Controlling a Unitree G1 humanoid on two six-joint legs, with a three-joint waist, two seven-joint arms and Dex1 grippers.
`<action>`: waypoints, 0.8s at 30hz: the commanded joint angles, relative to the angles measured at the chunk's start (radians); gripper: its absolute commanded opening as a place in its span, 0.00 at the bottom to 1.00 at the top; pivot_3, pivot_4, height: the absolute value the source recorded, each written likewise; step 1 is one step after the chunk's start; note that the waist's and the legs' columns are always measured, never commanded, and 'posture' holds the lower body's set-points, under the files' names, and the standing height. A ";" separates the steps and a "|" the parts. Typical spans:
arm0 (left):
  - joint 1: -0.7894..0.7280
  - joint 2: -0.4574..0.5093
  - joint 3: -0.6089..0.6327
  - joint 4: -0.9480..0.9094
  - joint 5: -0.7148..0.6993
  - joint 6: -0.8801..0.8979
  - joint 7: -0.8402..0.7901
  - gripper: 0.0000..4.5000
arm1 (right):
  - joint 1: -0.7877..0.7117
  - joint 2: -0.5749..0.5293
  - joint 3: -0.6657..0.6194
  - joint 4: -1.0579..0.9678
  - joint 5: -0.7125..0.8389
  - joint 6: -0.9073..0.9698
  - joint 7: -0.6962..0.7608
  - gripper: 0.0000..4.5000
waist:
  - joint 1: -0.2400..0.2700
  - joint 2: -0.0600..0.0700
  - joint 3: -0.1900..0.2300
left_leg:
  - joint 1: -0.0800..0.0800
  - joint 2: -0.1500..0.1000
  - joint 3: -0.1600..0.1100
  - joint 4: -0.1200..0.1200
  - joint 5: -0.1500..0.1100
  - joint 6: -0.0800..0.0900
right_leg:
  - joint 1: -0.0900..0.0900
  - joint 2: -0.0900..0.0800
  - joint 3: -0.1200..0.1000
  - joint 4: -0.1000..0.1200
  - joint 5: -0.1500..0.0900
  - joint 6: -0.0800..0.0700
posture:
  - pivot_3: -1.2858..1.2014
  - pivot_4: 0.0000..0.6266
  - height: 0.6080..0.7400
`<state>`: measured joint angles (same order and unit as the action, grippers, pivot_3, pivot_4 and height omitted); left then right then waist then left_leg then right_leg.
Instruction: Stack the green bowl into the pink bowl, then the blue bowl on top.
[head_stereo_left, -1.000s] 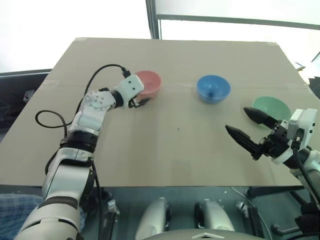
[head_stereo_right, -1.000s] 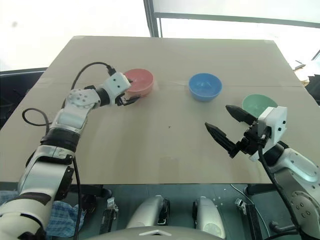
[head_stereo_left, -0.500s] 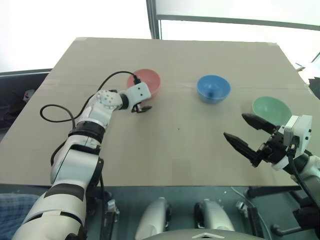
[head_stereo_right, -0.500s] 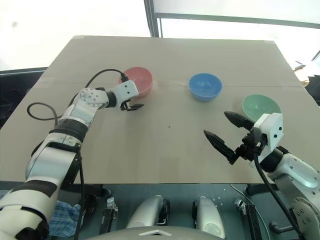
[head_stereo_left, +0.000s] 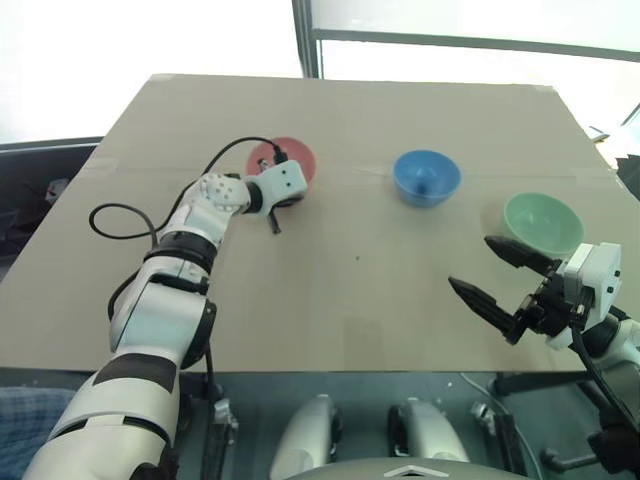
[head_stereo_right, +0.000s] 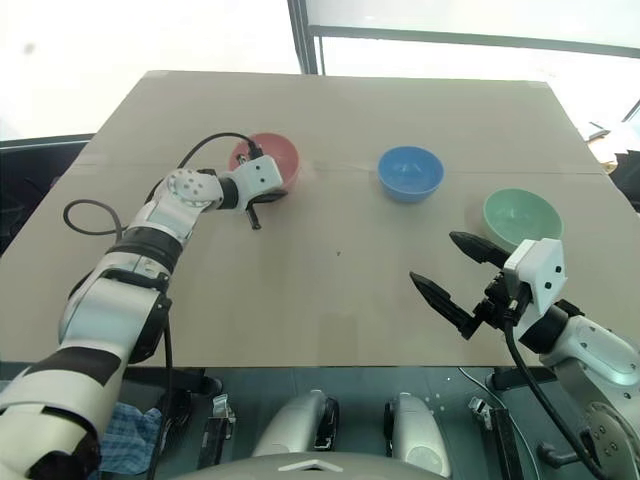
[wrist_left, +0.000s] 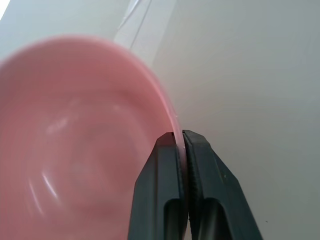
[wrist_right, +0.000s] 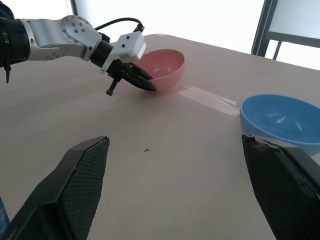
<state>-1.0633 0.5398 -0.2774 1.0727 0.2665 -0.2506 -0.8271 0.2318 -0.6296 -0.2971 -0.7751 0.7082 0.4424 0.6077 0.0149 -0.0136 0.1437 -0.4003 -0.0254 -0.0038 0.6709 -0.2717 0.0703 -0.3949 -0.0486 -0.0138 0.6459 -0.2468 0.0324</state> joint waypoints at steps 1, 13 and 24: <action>-0.048 0.010 0.002 -0.010 0.015 -0.032 -0.002 0.02 | -0.005 0.003 -0.010 -0.003 -0.009 -0.033 0.012 1.00 | 0.000 0.000 0.000 | 0.000 0.000 0.000 0.000 0.000 0.000 | 0.000 0.000 0.000 0.000 0.000 0.000 | 0.52 0.24 1.00; 0.086 0.035 -0.067 -0.438 -0.111 -0.119 -0.486 0.02 | 0.005 0.006 -0.016 0.017 -0.019 -0.055 0.039 1.00 | -0.003 0.000 0.000 | 0.000 0.000 0.001 0.000 0.002 -0.004 | 0.000 0.000 0.001 0.000 0.000 0.000 | 0.52 0.24 1.00; 0.209 0.107 -0.090 -0.765 -0.203 0.031 -0.680 0.02 | 0.027 0.015 -0.018 0.018 -0.031 -0.073 0.042 1.00 | 0.003 0.000 0.000 | 0.002 0.001 0.001 0.002 0.000 0.000 | 0.002 0.000 0.002 0.001 0.000 0.000 | 0.52 0.24 1.00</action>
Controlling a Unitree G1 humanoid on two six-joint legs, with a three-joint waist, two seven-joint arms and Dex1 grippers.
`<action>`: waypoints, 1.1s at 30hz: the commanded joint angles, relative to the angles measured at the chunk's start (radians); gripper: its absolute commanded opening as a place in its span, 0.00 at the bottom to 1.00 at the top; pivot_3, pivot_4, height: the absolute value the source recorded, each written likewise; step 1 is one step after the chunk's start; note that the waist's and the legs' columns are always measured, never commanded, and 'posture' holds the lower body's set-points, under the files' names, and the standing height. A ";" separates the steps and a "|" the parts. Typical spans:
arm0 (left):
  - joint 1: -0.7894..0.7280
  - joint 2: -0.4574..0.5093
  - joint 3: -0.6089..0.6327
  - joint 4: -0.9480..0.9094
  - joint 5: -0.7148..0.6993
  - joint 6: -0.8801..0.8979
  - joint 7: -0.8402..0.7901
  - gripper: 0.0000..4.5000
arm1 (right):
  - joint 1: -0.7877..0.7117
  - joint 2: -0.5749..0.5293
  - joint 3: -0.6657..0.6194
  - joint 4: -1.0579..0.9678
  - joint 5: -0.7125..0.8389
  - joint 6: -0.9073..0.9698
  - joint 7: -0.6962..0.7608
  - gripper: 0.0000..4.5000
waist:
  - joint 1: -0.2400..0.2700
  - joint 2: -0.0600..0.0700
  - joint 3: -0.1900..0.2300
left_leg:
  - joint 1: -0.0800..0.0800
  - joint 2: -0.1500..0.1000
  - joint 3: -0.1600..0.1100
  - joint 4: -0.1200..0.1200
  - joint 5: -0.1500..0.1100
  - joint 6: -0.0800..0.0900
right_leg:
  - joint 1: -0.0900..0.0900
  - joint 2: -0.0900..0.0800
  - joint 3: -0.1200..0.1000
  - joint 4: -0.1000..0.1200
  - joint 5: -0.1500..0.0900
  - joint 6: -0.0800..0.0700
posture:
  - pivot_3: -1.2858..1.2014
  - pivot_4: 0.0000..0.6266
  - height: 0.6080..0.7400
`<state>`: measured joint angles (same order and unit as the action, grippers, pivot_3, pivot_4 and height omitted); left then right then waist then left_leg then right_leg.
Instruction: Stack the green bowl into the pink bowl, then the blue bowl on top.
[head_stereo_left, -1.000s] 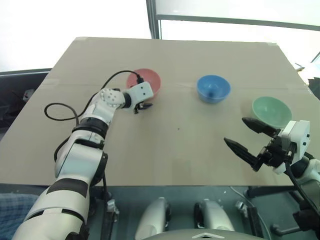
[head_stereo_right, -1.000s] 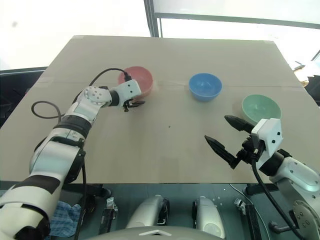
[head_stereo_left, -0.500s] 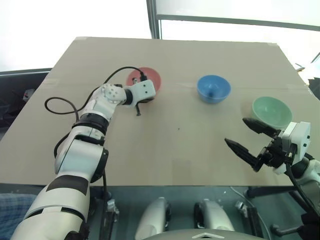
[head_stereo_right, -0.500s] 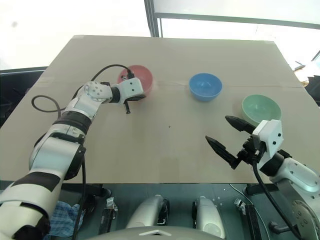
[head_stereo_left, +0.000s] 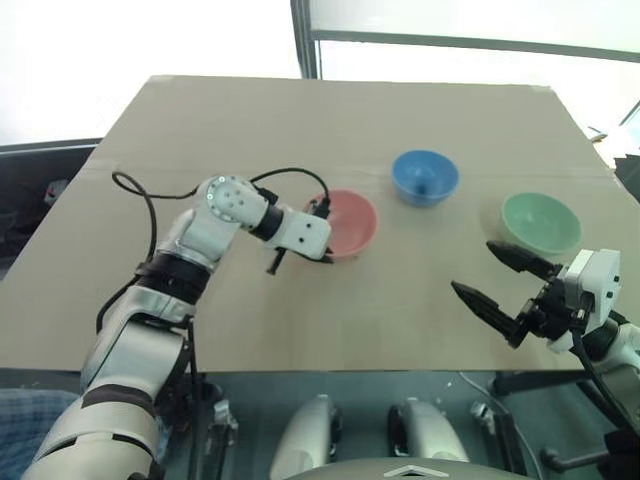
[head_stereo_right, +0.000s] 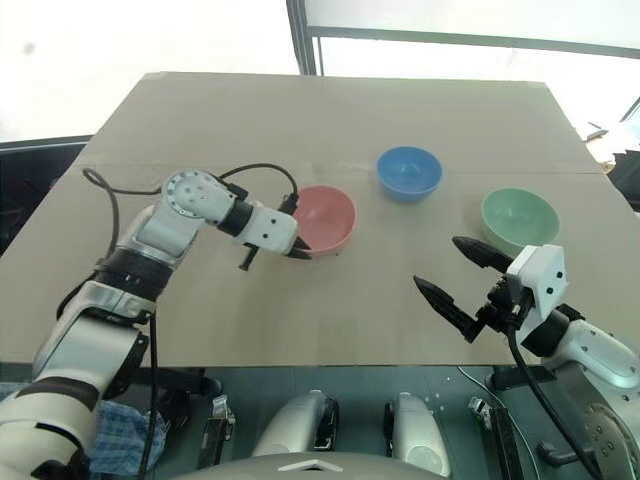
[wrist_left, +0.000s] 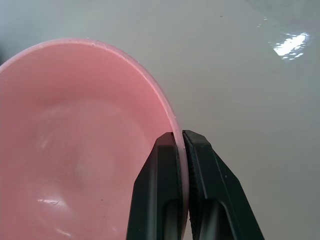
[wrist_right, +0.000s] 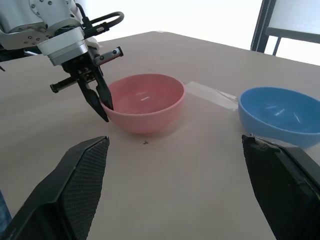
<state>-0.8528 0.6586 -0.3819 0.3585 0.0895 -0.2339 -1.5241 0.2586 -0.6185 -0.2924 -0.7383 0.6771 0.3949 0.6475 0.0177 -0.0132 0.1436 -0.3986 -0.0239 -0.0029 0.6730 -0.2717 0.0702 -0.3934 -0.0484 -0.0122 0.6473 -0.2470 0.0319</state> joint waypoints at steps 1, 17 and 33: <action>0.003 -0.024 0.021 -0.058 -0.042 0.017 0.022 0.17 | 0.001 0.005 -0.020 -0.017 -0.002 -0.028 0.002 1.00 | 0.000 0.000 0.000 | 0.000 0.000 0.000 0.001 0.000 0.000 | 0.001 0.000 0.000 0.000 0.000 0.000 | 0.52 0.24 1.00; 0.088 -0.035 0.211 -0.237 -0.415 0.464 0.047 0.98 | -0.027 -0.016 -0.031 0.026 -0.021 -0.020 0.002 1.00 | -0.005 0.000 0.000 | 0.000 0.001 0.000 0.002 0.000 0.000 | 0.001 0.002 0.000 0.001 0.000 0.000 | 0.52 0.24 1.00; 0.376 0.121 0.586 -0.430 -0.677 0.762 0.236 0.98 | -0.357 -0.236 0.068 0.517 -0.330 0.018 0.027 1.00 | -0.006 0.001 0.001 | 0.002 0.001 0.000 0.002 0.002 -0.004 | 0.001 0.001 0.001 0.002 0.000 0.000 | 0.52 0.24 1.00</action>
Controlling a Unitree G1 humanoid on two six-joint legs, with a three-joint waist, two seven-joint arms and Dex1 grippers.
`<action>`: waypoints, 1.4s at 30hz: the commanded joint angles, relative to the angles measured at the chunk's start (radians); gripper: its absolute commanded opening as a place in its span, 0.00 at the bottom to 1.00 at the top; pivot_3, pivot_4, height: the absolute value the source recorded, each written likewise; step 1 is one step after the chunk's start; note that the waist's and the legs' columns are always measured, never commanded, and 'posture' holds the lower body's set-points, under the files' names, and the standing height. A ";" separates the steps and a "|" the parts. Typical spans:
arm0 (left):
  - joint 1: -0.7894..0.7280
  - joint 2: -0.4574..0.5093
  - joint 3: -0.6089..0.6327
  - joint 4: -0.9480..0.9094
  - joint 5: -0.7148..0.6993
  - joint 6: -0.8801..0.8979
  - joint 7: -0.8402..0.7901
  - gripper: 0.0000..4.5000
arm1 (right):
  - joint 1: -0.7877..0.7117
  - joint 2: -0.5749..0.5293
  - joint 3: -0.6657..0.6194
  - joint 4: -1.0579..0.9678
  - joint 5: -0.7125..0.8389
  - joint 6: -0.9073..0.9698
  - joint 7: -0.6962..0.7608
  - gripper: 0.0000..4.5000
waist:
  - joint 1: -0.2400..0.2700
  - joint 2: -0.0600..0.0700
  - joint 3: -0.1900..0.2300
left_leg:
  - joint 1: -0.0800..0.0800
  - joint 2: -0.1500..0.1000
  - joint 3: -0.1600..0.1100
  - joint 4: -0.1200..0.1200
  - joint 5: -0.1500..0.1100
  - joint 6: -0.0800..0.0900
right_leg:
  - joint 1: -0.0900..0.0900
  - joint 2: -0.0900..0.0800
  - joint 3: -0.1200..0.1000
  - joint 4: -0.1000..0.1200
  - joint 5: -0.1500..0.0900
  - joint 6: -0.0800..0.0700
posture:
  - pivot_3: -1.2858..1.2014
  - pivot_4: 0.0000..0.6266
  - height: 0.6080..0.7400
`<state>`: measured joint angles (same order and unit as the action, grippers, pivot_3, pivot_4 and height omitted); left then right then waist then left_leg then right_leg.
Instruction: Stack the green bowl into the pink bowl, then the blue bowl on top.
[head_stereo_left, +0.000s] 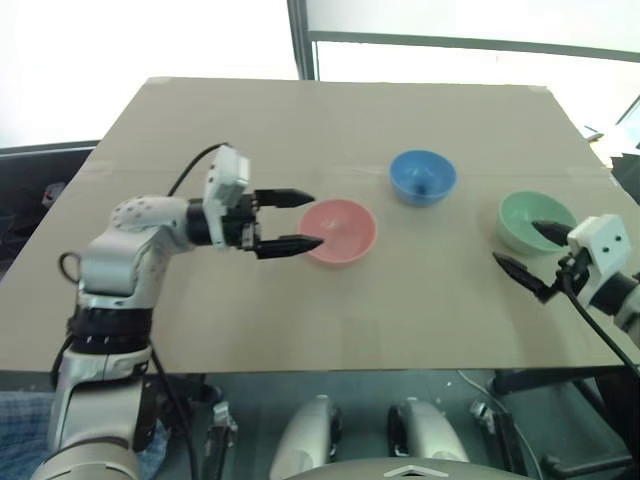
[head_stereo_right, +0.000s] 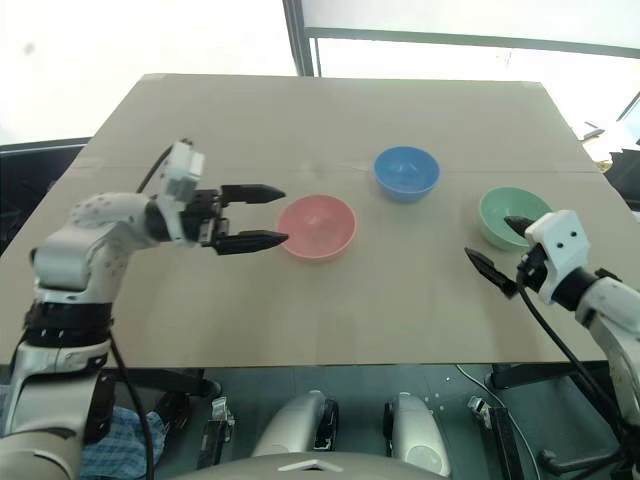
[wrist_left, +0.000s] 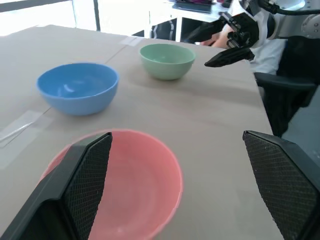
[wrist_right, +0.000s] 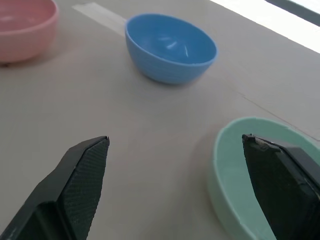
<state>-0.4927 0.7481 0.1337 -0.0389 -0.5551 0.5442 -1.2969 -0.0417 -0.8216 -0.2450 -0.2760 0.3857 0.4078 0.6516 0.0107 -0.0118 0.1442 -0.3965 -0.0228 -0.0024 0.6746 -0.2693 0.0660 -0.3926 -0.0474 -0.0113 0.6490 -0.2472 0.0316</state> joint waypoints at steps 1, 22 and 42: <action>0.031 0.038 0.087 -0.029 -0.031 -0.041 0.003 0.98 | -0.090 -0.046 0.042 0.089 -0.056 0.014 0.035 1.00 | 0.002 0.000 0.000 | 0.000 0.000 0.000 0.000 0.000 0.000 | 0.000 0.000 0.000 0.000 0.000 0.000 | 0.52 0.24 1.00; 0.142 0.090 0.216 0.019 -0.050 -0.228 -0.018 1.00 | -0.387 -0.125 0.340 0.395 -0.270 0.169 0.249 0.29 | 0.001 0.001 0.000 | -0.002 -0.001 0.000 -0.005 0.000 -0.001 | -0.003 -0.004 0.000 -0.005 0.000 0.000 | 0.52 0.24 1.00; 0.163 0.100 0.224 0.071 -0.058 -0.281 -0.041 1.00 | -0.456 -0.170 0.440 -0.031 -0.291 0.105 0.457 0.01 | -0.011 0.004 0.001 | -0.003 -0.001 0.000 -0.007 0.000 -0.001 | -0.004 -0.005 0.000 -0.005 0.000 -0.001 | 0.52 0.24 1.00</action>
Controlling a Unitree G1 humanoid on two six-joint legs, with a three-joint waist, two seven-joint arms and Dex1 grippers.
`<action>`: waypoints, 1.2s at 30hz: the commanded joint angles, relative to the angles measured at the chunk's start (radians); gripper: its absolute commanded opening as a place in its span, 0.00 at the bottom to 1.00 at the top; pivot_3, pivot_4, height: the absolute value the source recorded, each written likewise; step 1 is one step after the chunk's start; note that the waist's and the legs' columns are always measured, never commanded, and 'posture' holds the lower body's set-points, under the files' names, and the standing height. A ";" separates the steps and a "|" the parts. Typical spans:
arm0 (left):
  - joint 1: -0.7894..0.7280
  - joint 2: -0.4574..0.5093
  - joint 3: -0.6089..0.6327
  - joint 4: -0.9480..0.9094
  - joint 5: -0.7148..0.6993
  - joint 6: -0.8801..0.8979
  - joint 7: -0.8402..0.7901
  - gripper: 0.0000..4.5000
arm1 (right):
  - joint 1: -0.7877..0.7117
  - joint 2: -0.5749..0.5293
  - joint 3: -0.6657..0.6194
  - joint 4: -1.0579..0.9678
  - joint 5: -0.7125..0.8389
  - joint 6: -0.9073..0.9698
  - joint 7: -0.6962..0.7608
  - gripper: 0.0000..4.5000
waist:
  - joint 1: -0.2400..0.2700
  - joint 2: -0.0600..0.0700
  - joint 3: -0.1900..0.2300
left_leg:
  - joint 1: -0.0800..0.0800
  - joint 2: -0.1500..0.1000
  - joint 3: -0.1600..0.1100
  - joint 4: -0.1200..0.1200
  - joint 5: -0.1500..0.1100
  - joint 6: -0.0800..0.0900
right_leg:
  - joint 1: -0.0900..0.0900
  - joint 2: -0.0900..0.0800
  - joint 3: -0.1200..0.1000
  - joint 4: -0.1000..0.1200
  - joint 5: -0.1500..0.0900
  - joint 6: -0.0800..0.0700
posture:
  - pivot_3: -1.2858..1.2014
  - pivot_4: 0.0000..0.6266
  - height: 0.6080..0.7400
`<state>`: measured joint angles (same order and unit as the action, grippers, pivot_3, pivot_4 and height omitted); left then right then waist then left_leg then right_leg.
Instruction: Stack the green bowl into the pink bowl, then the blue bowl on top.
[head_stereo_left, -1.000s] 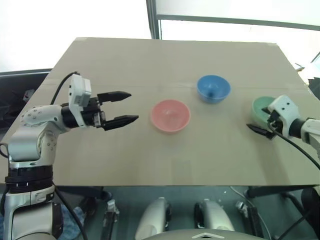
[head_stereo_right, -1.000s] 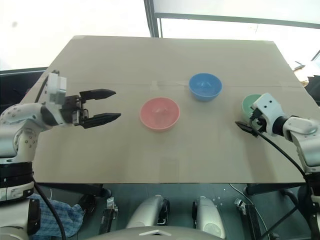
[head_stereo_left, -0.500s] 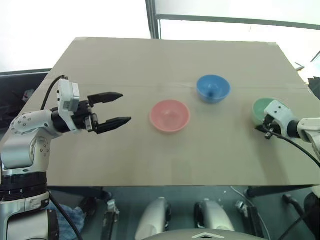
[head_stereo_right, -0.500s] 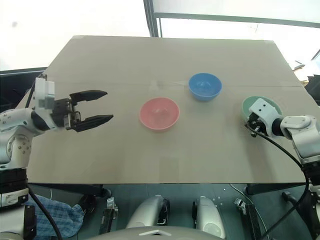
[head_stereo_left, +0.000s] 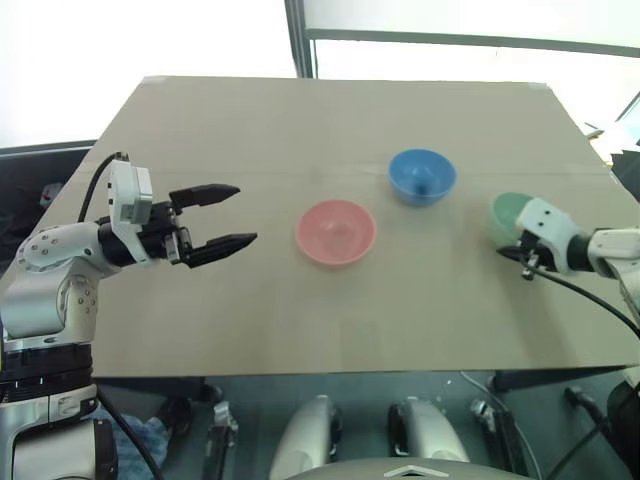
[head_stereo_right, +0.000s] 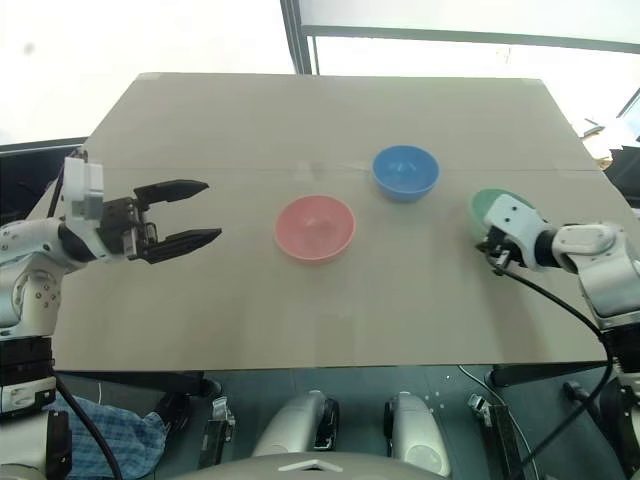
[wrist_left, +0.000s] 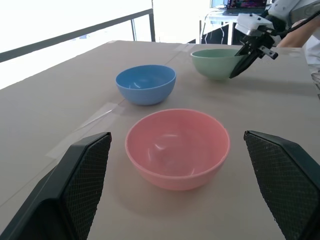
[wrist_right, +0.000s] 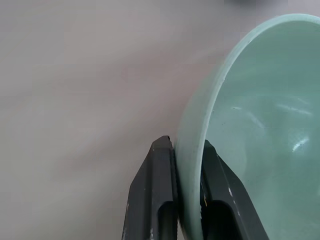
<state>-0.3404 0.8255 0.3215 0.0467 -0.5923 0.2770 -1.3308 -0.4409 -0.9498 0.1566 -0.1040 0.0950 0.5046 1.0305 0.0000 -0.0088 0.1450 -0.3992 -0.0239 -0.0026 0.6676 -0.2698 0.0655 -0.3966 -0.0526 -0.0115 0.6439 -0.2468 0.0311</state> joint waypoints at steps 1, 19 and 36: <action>0.018 0.022 0.039 -0.017 -0.023 -0.013 -0.008 1.00 | -0.076 -0.035 0.052 -0.249 0.009 0.029 0.087 0.01 | -0.002 0.001 0.000 | 0.000 0.000 0.000 0.000 0.000 0.000 | 0.000 0.000 0.000 0.000 0.000 0.000 | 0.52 0.24 1.00; 0.179 0.092 0.148 -0.026 -0.033 0.011 -0.001 1.00 | -0.473 0.385 0.399 -0.198 -0.136 0.020 0.037 0.01 | -0.015 -0.001 0.000 | -0.001 -0.001 -0.001 -0.001 0.000 -0.001 | -0.002 -0.001 -0.001 0.000 0.000 0.000 | 0.52 0.24 1.00; 0.365 0.075 0.261 -0.140 -0.066 0.036 0.061 1.00 | -0.487 0.562 0.414 -0.001 -0.212 -0.074 -0.014 0.98 | -0.016 -0.002 -0.001 | 0.000 -0.002 -0.001 -0.002 0.001 -0.002 | -0.004 -0.001 -0.001 0.001 0.000 0.000 | 0.52 0.24 1.00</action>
<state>0.0198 0.8995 0.5483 -0.0566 -0.6342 0.3186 -1.2797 -0.9196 -0.3927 0.6173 -0.0925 -0.1157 0.4335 1.0308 -0.0159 -0.0105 0.1443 -0.3996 -0.0259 -0.0037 0.6659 -0.2692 0.0637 -0.4002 -0.0535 -0.0125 0.6452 -0.2468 0.0307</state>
